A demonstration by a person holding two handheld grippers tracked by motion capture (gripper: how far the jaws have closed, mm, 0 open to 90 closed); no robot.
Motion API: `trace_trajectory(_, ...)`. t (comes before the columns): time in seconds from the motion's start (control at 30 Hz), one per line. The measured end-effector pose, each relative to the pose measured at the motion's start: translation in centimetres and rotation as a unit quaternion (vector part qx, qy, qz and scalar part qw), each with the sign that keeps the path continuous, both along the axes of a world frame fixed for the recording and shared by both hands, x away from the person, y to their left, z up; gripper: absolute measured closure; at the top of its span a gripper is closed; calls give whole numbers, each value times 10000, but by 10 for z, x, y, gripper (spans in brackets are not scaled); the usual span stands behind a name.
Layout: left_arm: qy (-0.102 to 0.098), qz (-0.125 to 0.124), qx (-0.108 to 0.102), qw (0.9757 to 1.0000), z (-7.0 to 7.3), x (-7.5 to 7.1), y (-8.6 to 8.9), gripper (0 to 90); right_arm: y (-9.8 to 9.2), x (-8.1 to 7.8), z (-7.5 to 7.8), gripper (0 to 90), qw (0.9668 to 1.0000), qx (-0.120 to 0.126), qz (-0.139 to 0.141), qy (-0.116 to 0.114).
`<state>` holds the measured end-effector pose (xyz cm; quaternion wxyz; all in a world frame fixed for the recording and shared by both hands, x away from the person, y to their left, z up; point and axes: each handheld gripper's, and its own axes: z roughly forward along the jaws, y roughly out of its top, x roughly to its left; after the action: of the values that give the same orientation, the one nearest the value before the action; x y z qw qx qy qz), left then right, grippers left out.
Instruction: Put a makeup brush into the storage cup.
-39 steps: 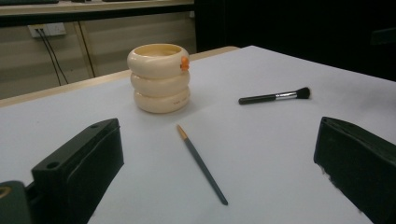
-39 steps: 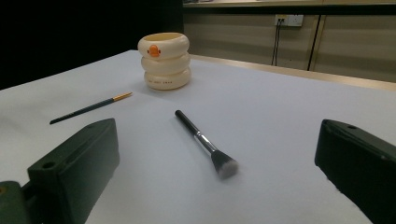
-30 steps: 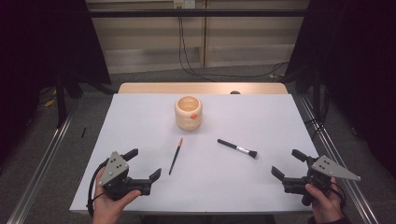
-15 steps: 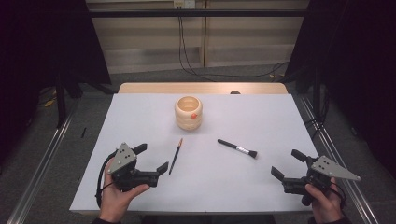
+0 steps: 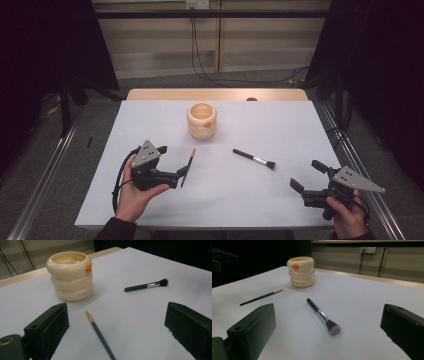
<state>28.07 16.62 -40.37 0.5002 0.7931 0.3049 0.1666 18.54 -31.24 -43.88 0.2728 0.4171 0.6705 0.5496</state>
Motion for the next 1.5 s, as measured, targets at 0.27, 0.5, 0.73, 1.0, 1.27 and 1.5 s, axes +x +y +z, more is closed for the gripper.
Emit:
trace_trajectory(0.27, 216, 2, 258, 9994, -2, 15, -7, 62, 0, 0, 0, 0, 10000, 3, 13, 29)
trace_trajectory(0.5, 419, 17, 366, 9984, -1, 28, -13, 46, 1, 1, 0, 0, 10000, -19, -1, 3)
trace_trajectory(0.73, 429, -11, 689, 9967, 2, 37, -21, 66, 0, 1, 0, 0, 10000, -8, 12, 24)
trace_trajectory(1.0, 762, 29, 876, 9932, 1, 53, -27, 115, 0, 1, 0, 0, 10000, -16, 5, 7)
trace_trajectory(1.27, 1161, 25, 1156, 9865, -6, 70, -34, 97, 1, 1, 0, 0, 10000, -5, 12, 14)
trace_trajectory(1.5, 1561, -23, 1411, 9776, -10, 80, -42, 144, 0, 1, -1, 0, 10000, 6, 57, 41)
